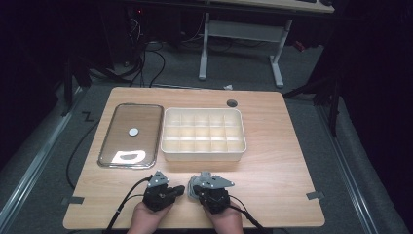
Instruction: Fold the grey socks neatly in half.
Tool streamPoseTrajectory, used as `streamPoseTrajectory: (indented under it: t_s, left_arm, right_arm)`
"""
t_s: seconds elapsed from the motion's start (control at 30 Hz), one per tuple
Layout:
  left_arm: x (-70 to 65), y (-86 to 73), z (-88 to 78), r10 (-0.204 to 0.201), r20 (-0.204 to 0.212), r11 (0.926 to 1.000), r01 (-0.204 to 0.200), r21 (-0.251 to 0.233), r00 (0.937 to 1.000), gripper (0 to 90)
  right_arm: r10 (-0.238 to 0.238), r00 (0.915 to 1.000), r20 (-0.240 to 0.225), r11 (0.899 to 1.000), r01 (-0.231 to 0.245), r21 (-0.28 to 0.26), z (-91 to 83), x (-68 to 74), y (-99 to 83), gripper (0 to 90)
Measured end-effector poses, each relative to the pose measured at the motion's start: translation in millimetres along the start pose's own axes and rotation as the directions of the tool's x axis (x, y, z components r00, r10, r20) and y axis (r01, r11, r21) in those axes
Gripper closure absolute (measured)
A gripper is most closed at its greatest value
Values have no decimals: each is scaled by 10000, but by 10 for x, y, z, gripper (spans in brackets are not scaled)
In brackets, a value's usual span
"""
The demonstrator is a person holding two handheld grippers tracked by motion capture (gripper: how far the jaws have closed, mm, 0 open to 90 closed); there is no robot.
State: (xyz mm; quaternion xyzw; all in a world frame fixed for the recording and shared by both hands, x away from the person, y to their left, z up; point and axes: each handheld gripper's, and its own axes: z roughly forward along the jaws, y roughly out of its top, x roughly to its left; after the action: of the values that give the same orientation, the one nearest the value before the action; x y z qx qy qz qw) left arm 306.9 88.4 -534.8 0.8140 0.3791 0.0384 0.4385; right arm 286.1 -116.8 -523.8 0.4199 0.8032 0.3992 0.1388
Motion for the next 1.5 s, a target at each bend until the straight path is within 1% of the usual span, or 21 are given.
streamPoseTrajectory:
  t_s: [0.03, 0.07, 0.2, 0.33, 0.4, 0.47, 0.53, 0.57, 0.63, 0.7, 0.77, 0.8, 0.83, 0.9, 0.97, 1.03, 1.2, 1.23, 1.27, 1.4, 1.5]
  left_arm:
    - [-31, 6, 25, 272, -140, 9995, -270, 146, 9995, 891]
    - [-39, 8, 30, 400, -151, 9989, -396, 231, 9991, 898]
    - [-57, 3, 36, 491, -191, 9987, -488, 174, 9986, 900]
    - [-88, -2, 39, 816, -323, 9965, -810, 194, 9961, 900]
    - [-100, -5, 41, 898, -365, 9958, -892, 184, 9953, 900]
    - [-99, -6, 39, 906, -333, 9958, -899, 195, 9953, 900]
    - [-95, -7, 37, 859, -345, 9962, -854, 170, 9957, 898]
    - [-88, -5, 34, 799, -351, 9967, -794, 154, 9962, 884]
    - [-65, 3, 28, 684, -327, 9976, -680, 149, 9971, 842]
    - [-44, 16, 5, 682, -348, 9976, -684, -50, 9971, 802]
    - [-13, 44, -40, 615, -360, 9971, -630, -429, 9975, 792]
    - [-2, 62, -62, 541, -379, 9964, -565, -636, 9978, 797]
    - [1, 88, -86, 624, -370, 9941, -654, -863, 9974, 817]
    - [-15, 122, -108, 743, -308, 9906, -773, -1126, 9968, 854]
    - [-40, 159, -107, 895, -74, 9875, -897, -1295, 9960, 877]
    - [-73, 188, -68, 1040, 24, 9868, -1029, -1250, 9946, 877]
    - [-98, 211, 19, 1324, 183, 9818, -1286, -1400, 9910, 891]
    - [-86, 213, 44, 1327, 243, 9825, -1283, -1352, 9909, 893]
    - [-66, 211, 76, 1308, 236, 9843, -1270, -1223, 9911, 895]
    - [-21, 190, 137, 1319, 193, 9871, -1295, -940, 9911, 900]
    - [8, 180, 168, 1120, 199, 9905, -1101, -820, 9935, 900]
  right_arm:
    - [-36, 10000, -46, 10000, 36, -31, 0, 3, 5, 891]
    - [-54, 10000, -50, 10000, 54, -18, -3, 12, 12, 891]
    - [-184, 9997, -162, 9998, 183, -101, -17, 42, 47, 891]
    - [-334, 9991, -270, 9991, 326, -282, -58, 97, 79, 891]
    - [-383, 9987, -322, 9991, 378, -166, -40, 114, 62, 890]
    - [-443, 9987, -235, 9990, 442, -35, -6, 113, 29, 890]
    - [-319, 9992, -253, 9994, 322, 110, 28, 94, -8, 890]
    - [-234, 9994, -271, 9997, 237, 92, 37, 90, -26, 890]
    - [-323, 9991, -279, 9995, 324, 32, 39, 81, -38, 890]
    - [-455, 9986, -252, 9990, 456, 30, 40, 85, -41, 889]
    - [-473, 9987, -180, 9989, 473, 9, 40, 101, -47, 889]
    - [-538, 9985, -136, 9986, 538, -18, 41, 107, -52, 889]
    - [-570, 9983, -111, 9984, 570, -38, 41, 115, -57, 889]
    - [-611, 9981, -65, 9981, 610, -54, 41, 125, -62, 889]
    - [-660, 9978, -54, 9978, 660, -65, 43, 126, -62, 889]
    - [-719, 9974, -32, 9974, 718, -45, 45, 127, -58, 889]
    - [-724, 9974, -26, 9974, 724, -46, 49, 140, -58, 889]
    - [-721, 9974, -51, 9974, 721, -53, 51, 144, -57, 889]
    - [-735, 9973, -48, 9973, 735, -47, 52, 148, -57, 889]
    - [-795, 9968, -7, 9968, 795, -54, 52, 164, -61, 888]
    - [-782, 9969, -41, 9969, 782, -96, 52, 164, -63, 880]
